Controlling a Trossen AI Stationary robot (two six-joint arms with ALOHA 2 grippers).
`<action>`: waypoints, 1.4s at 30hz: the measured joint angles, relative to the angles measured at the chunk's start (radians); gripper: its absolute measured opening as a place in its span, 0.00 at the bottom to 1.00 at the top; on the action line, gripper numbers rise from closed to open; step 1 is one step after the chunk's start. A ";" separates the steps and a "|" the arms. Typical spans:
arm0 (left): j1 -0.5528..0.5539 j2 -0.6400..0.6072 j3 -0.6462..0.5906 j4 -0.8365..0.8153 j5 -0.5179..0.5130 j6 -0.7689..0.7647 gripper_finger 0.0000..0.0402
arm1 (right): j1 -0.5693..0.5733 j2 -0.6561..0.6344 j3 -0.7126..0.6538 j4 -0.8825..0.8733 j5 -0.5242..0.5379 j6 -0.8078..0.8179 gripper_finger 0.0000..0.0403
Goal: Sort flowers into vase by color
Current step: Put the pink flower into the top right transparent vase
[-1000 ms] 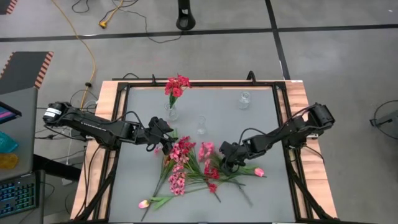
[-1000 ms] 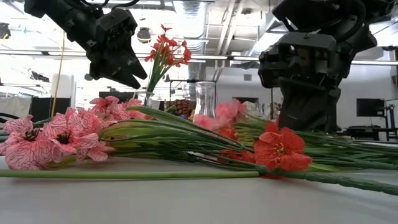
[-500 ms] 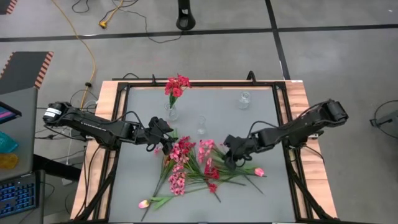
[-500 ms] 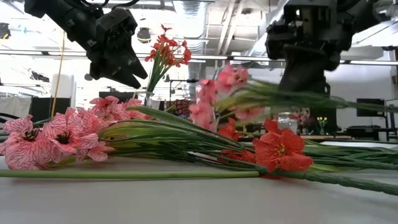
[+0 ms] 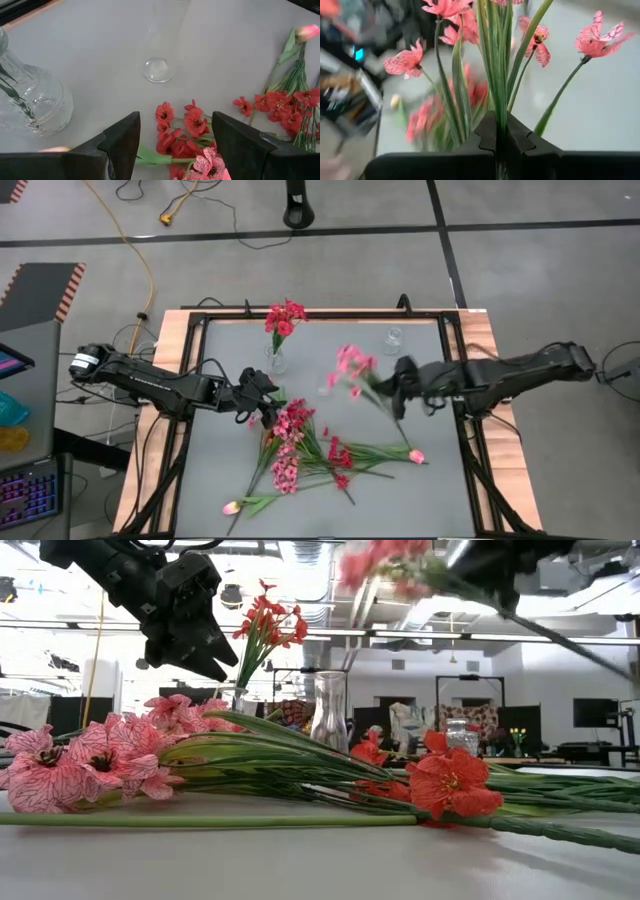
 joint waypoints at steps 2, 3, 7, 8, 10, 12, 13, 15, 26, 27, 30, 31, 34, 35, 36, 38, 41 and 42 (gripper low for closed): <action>0.000 0.000 0.000 0.000 -0.001 0.000 0.58 | -0.014 -0.070 0.000 0.014 0.104 -0.093 0.08; 0.000 0.000 0.000 0.000 -0.001 0.000 0.58 | -0.021 -0.103 0.000 0.022 0.157 -0.141 0.08; 0.000 0.000 0.000 0.005 -0.002 0.000 0.58 | -0.064 -0.198 0.000 0.102 0.325 -0.332 0.09; 0.000 0.000 0.000 0.005 -0.002 0.000 0.58 | -0.079 -0.213 0.000 0.128 0.345 -0.378 0.09; 0.000 0.000 0.000 0.005 -0.005 0.000 0.58 | -0.114 -0.234 0.000 0.188 0.362 -0.468 0.09; 0.000 0.000 0.000 0.005 -0.020 0.000 0.58 | -0.153 -0.241 0.000 0.248 0.361 -0.553 0.08; 0.000 0.000 0.000 0.005 -0.025 0.000 0.58 | -0.176 -0.241 0.000 0.276 0.350 -0.593 0.08; 0.000 0.000 0.000 0.005 -0.027 0.000 0.58 | -0.226 -0.238 0.000 0.321 0.308 -0.647 0.08; 0.000 0.000 0.000 0.004 -0.037 0.000 0.58 | -0.594 -0.183 -0.119 0.614 -0.019 -0.694 0.08; 0.000 0.000 0.000 0.004 -0.042 0.000 0.58 | -0.624 -0.183 -0.148 0.669 -0.042 -0.695 0.08; 0.000 0.000 0.000 0.004 -0.051 0.000 0.58 | -0.709 -0.185 -0.230 0.801 -0.080 -0.703 0.08; 0.000 0.000 0.000 0.004 -0.052 0.000 0.58 | -0.732 -0.185 -0.254 0.831 -0.080 -0.706 0.08; 0.000 0.000 0.000 0.004 -0.052 0.000 0.58 | -0.784 -0.184 -0.310 0.891 -0.081 -0.702 0.08; 0.000 0.000 0.000 0.004 -0.052 0.000 0.58 | -0.795 -0.184 -0.322 0.905 -0.081 -0.695 0.08; 0.000 0.000 0.000 0.004 -0.052 0.000 0.58 | -0.802 -0.184 -0.337 0.922 -0.081 -0.694 0.08; 0.000 0.000 0.000 0.004 -0.058 0.000 0.58 | -0.814 -0.184 -0.363 0.951 -0.081 -0.696 0.08; 0.000 0.000 0.000 0.004 -0.078 0.000 0.58 | -0.827 -0.184 -0.383 0.994 -0.084 -0.698 0.08; 0.000 0.000 0.000 0.004 -0.079 0.000 0.58 | -0.828 -0.184 -0.387 1.017 -0.084 -0.699 0.08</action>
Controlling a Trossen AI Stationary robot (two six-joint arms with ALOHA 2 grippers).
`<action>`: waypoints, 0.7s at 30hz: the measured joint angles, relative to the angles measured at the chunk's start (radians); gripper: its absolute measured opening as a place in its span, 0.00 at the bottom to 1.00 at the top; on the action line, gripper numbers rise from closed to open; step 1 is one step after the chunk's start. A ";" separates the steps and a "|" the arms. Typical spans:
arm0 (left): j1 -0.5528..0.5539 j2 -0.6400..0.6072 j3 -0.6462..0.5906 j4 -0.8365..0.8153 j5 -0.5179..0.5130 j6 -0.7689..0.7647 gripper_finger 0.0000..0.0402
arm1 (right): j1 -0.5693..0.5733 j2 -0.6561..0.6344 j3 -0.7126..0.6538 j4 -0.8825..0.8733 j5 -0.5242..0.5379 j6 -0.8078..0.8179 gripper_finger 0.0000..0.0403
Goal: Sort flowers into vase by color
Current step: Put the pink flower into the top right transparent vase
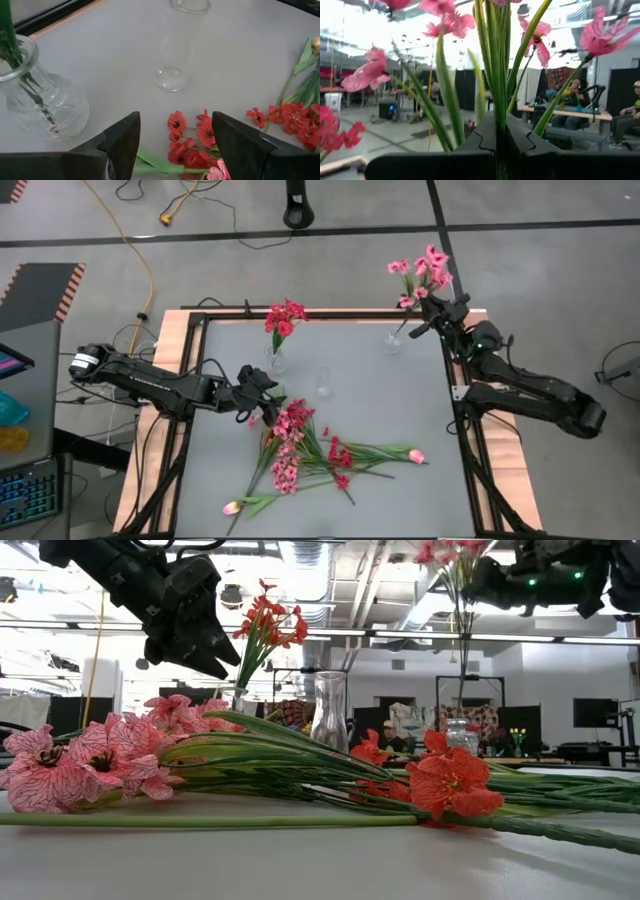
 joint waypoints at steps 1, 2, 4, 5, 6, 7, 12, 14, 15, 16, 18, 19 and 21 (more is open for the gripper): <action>0.000 0.000 0.000 0.000 0.000 0.000 0.58 | 0.000 -0.001 -0.005 0.019 0.000 -0.003 0.09; 0.000 0.000 0.000 0.000 0.000 0.000 0.58 | 0.000 -0.001 -0.008 0.031 0.000 -0.003 0.09; 0.000 0.000 0.000 0.000 0.000 0.000 0.58 | 0.001 0.000 -0.008 0.033 0.000 -0.003 0.09; 0.000 0.000 0.000 0.000 0.000 0.000 0.58 | 0.001 0.000 -0.008 0.028 0.000 -0.003 0.09; 0.000 0.000 0.000 0.000 -0.001 0.000 0.58 | 0.001 0.002 -0.008 0.017 0.000 -0.003 0.09; 0.000 0.000 0.000 0.000 -0.001 0.000 0.58 | 0.001 0.007 -0.008 0.004 0.000 -0.003 0.09; 0.000 0.000 0.000 0.000 -0.001 0.000 0.58 | 0.001 0.078 -0.009 -0.028 0.000 -0.002 0.09; 0.000 0.000 0.000 0.000 -0.001 0.000 0.58 | 0.001 0.118 -0.009 -0.020 0.002 -0.002 0.09; 0.000 0.000 0.000 0.000 -0.001 0.000 0.58 | 0.001 0.136 -0.009 -0.019 0.003 -0.002 0.09; 0.000 0.000 0.000 0.000 -0.001 0.000 0.58 | 0.001 0.153 -0.009 -0.017 0.003 -0.002 0.09; 0.000 0.000 0.000 0.000 -0.001 0.000 0.58 | 0.001 0.178 -0.009 -0.017 0.004 -0.002 0.09; 0.000 0.000 0.000 0.000 -0.001 0.000 0.58 | 0.001 0.188 -0.009 -0.018 0.004 -0.002 0.09; 0.000 0.000 0.000 0.000 -0.001 0.000 0.58 | 0.001 0.199 -0.009 -0.020 0.005 -0.002 0.10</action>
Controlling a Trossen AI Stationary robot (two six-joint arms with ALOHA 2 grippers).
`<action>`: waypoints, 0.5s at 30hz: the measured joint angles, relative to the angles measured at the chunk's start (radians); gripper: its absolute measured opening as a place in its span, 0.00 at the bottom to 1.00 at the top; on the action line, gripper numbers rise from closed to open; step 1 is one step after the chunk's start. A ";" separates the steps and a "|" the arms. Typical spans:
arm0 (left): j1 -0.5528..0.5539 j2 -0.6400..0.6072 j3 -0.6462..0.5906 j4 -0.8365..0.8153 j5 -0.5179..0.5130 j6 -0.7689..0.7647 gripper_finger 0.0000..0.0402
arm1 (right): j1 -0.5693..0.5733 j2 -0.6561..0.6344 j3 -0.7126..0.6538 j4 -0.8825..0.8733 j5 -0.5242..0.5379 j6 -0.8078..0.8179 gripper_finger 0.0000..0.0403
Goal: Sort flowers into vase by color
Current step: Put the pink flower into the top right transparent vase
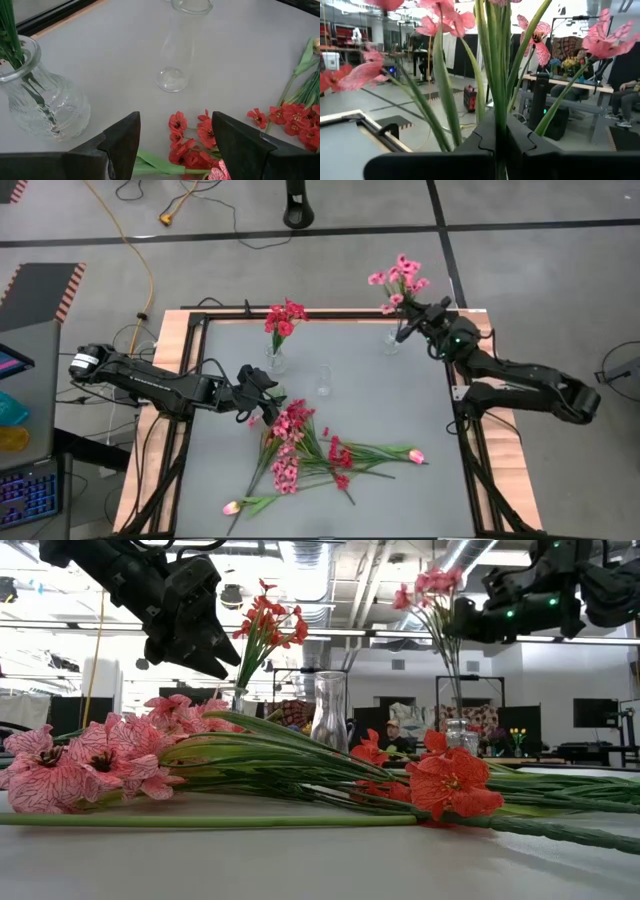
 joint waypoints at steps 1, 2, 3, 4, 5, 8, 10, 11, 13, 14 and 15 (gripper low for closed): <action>0.000 0.000 0.000 0.000 0.000 0.004 0.58 | 0.000 0.003 0.000 -0.001 0.000 0.000 0.11; 0.000 0.000 0.000 0.000 0.000 0.010 0.58 | 0.000 0.004 0.000 -0.002 0.000 0.000 0.12; 0.000 0.000 0.000 0.000 0.000 0.015 0.58 | 0.000 0.004 0.000 -0.004 0.000 0.000 0.13; 0.000 0.000 0.000 0.000 0.000 0.017 0.58 | 0.000 0.003 0.000 -0.007 0.000 0.000 0.14; 0.000 0.000 0.000 0.000 0.000 0.017 0.58 | 0.000 0.003 0.000 -0.007 0.001 0.000 0.14; 0.000 0.000 0.000 0.000 0.000 0.018 0.58 | 0.000 0.002 0.000 -0.007 0.001 -0.017 0.15; 0.000 0.000 0.000 0.000 0.000 0.018 0.58 | 0.000 0.002 0.000 -0.008 0.002 -0.058 0.15; 0.000 0.000 0.000 0.000 0.000 0.018 0.58 | 0.000 0.002 0.000 -0.010 0.002 -0.070 0.15; 0.000 0.000 0.000 0.000 0.000 0.018 0.58 | 0.000 0.002 0.000 -0.017 0.002 -0.076 0.15; 0.000 0.000 0.000 0.000 0.002 0.018 0.58 | 0.000 0.002 0.000 -0.022 0.002 -0.076 0.15; 0.000 0.000 0.000 0.000 0.004 0.018 0.58 | 0.000 0.000 0.000 -0.034 0.002 -0.076 0.15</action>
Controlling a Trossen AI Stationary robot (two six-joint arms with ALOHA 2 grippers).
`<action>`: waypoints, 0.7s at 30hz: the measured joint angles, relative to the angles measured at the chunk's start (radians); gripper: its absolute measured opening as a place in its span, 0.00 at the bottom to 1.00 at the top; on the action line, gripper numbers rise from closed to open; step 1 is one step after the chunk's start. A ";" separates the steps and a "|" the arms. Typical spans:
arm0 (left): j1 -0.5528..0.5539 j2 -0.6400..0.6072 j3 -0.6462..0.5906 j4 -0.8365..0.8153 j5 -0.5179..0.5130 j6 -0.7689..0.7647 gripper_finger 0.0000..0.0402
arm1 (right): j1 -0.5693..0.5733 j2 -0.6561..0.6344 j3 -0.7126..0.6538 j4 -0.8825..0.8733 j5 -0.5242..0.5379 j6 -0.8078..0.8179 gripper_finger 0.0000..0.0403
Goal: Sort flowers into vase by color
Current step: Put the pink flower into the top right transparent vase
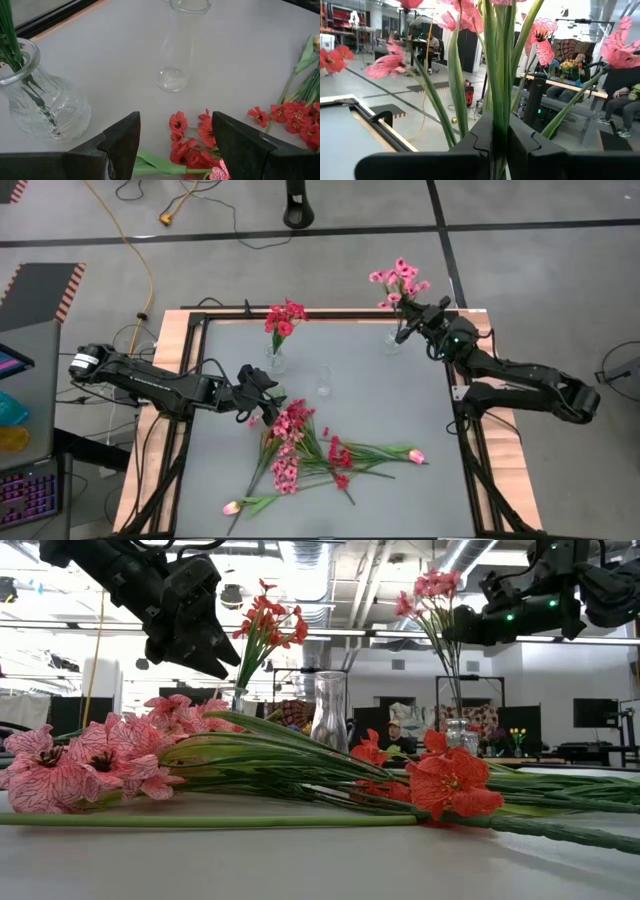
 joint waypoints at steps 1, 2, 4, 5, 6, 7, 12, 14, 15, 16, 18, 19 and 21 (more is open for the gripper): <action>0.000 0.000 0.000 0.000 0.001 0.000 0.58 | 0.000 -0.005 0.000 -0.020 0.000 0.000 0.15; 0.000 0.000 0.000 0.000 0.003 0.000 0.58 | 0.000 -0.012 0.000 -0.045 0.000 -0.001 0.16; 0.000 0.000 0.000 0.000 0.003 0.000 0.58 | 0.000 -0.030 0.000 -0.100 0.000 -0.002 0.18; 0.000 0.000 0.000 0.000 0.003 0.000 0.58 | 0.000 -0.040 0.000 -0.132 0.000 -0.002 0.20; 0.000 0.000 0.000 0.000 0.003 0.000 0.58 | 0.000 -0.050 0.000 -0.163 0.001 -0.002 0.22; 0.000 0.000 0.000 0.000 0.004 -0.001 0.58 | 0.000 -0.062 0.000 -0.195 0.003 -0.002 0.25; 0.000 0.000 0.000 0.000 0.005 -0.005 0.58 | 0.003 -0.126 0.025 -0.375 0.090 -0.002 0.41; 0.000 0.000 0.000 0.000 0.005 -0.005 0.58 | 0.005 -0.151 0.053 -0.478 0.126 0.004 0.48; 0.000 0.000 0.000 0.000 0.005 -0.005 0.58 | 0.008 -0.162 0.070 -0.536 0.136 0.013 0.51; 0.000 0.000 0.000 0.000 0.005 -0.005 0.58 | 0.010 -0.173 0.089 -0.600 0.142 0.028 0.53; 0.000 0.000 0.000 0.000 0.005 -0.006 0.58 | 0.010 -0.191 0.126 -0.731 0.142 0.059 0.58; 0.000 0.000 0.000 0.000 0.005 -0.006 0.58 | 0.010 -0.198 0.145 -0.800 0.141 0.075 0.59; 0.000 0.000 0.000 0.000 0.005 -0.006 0.58 | 0.010 -0.208 0.182 -0.924 0.126 0.099 0.61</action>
